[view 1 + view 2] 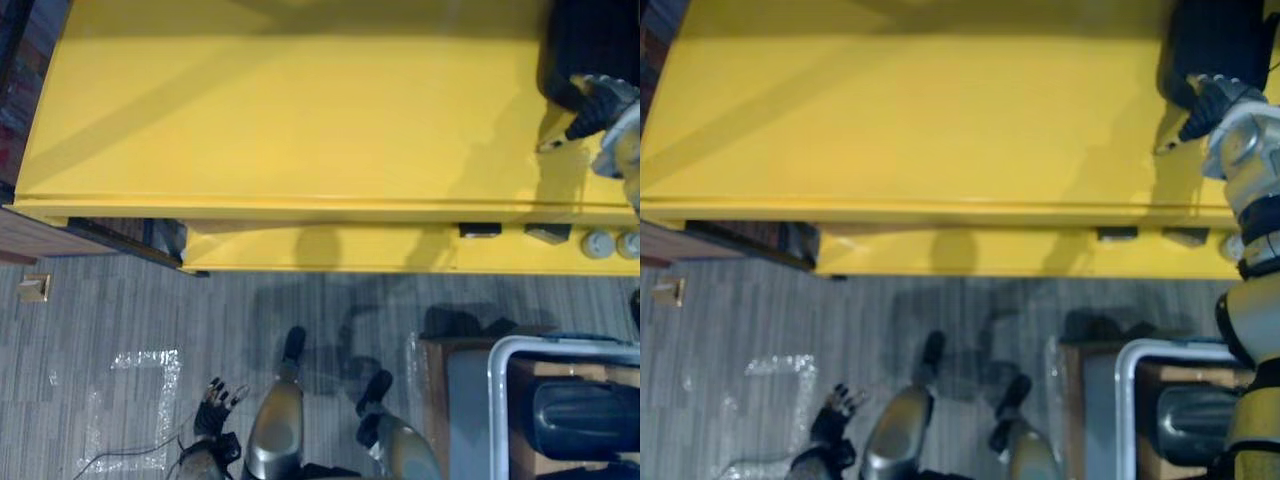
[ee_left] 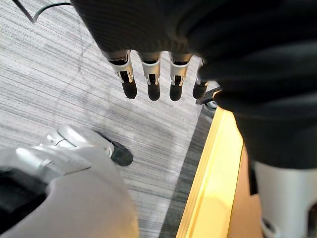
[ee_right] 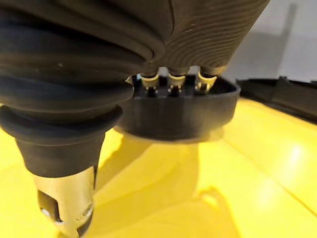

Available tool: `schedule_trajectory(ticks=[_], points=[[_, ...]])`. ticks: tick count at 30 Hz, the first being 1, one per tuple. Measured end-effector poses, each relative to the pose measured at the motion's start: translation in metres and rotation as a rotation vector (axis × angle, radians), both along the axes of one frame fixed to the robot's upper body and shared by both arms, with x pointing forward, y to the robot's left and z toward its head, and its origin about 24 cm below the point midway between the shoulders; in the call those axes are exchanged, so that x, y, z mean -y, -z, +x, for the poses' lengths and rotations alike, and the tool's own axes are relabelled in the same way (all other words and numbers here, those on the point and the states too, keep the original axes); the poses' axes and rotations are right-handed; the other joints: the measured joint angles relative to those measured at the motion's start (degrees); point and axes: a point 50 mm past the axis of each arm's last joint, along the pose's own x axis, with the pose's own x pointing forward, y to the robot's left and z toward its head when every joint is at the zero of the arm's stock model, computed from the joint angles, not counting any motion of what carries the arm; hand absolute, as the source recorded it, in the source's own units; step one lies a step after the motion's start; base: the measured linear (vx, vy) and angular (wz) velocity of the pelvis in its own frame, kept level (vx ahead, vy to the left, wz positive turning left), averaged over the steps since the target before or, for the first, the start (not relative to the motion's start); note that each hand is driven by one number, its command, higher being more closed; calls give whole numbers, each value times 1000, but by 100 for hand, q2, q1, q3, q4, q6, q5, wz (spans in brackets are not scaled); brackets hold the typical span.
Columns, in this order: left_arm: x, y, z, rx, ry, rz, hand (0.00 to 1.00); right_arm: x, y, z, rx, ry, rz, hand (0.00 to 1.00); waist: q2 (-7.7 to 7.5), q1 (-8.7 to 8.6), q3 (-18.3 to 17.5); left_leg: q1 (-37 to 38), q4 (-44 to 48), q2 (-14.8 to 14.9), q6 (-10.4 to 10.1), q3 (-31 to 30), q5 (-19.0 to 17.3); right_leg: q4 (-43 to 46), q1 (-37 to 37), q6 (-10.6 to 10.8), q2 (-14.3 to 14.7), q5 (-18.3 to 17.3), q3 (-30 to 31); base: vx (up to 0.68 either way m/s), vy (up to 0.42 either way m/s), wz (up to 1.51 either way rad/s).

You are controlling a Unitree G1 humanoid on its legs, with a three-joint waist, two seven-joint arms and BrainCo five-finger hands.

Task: Walk over and take plastic housings, then place them on the shelf

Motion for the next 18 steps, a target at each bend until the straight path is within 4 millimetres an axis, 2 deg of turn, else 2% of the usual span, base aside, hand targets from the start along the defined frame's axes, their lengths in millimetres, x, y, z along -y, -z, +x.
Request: schedule_trajectory(ticks=[5,9,18], points=[[0,-1,1,7,0,0,0,-4,-1,0,-17,-42,-35,100,-13,5,7,29,18,17,-1,19,1,22,6,-1,6,0,19,-3,0,-1],[0,-1,1,7,0,0,0,-6,10,1,-60,-62,-69,100,-16,18,8,93,-4,34,-1,27,1,28,65,-8,11,-5,26,0,0,0],[-1,-1,1,7,-4,2,0,-10,14,2,-88,-91,-161,100,-32,62,17,89,-5,38,-8,26,6,24,63,-9,13,-5,26,0,0,0]])
